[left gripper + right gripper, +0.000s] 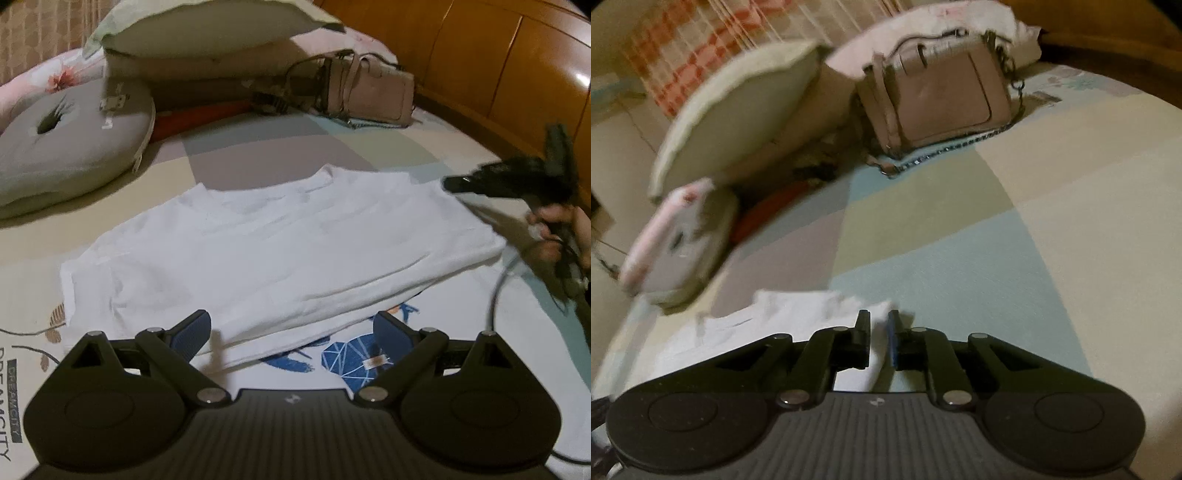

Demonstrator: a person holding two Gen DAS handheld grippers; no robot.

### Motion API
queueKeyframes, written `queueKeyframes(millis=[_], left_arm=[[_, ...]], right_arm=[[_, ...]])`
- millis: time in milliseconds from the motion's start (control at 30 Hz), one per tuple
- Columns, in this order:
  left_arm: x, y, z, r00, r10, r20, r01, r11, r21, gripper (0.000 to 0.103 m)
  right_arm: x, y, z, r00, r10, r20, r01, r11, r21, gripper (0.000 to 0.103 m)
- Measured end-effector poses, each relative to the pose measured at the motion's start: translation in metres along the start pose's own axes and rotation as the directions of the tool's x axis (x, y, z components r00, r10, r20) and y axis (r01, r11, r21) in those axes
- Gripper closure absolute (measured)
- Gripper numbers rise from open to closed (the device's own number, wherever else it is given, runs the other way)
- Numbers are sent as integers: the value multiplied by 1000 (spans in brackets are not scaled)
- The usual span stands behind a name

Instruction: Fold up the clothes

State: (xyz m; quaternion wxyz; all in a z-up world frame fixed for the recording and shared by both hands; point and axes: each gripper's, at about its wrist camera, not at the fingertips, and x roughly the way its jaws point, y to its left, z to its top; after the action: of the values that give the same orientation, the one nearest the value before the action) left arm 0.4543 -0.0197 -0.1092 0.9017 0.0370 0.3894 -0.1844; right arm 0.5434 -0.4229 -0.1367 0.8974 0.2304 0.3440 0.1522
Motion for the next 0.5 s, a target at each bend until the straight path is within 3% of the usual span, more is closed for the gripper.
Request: queueKeyframes(millis=[33,100,233,267,300,400,500], left_arm=[[-1,0,0,1000,-3,3,3,1000,-1,9],[-4,-1,1,1000,-8,9,8,1000,-2,9],[-7,-7,2,1000,-26,12,26,1000,-3,9],[-7,-9,3,999,-31,11,30,1000,3,9],[-8,-12,3,999,-35,10,35,999,9,8],[-9,-15,5,1000,-15,13,15,1000,26,8],[-10,-10,5,1000,6,11,-6,1000,21,8]], right_arm=[[-12,0,-7,1000,25,-3,-25,1000,8,85],[-30,-1,-24,998,63,-19,-63,998,13,66],[-41,2,-55,992,108,-58,-108,994,-2,62],[-40,4,-58,991,116,-64,-118,993,-16,66],[-38,6,-62,990,123,-71,-125,992,-30,87],[-44,11,-70,996,63,-59,-67,996,-66,89],[-57,-3,-75,997,58,-47,-56,997,46,89]])
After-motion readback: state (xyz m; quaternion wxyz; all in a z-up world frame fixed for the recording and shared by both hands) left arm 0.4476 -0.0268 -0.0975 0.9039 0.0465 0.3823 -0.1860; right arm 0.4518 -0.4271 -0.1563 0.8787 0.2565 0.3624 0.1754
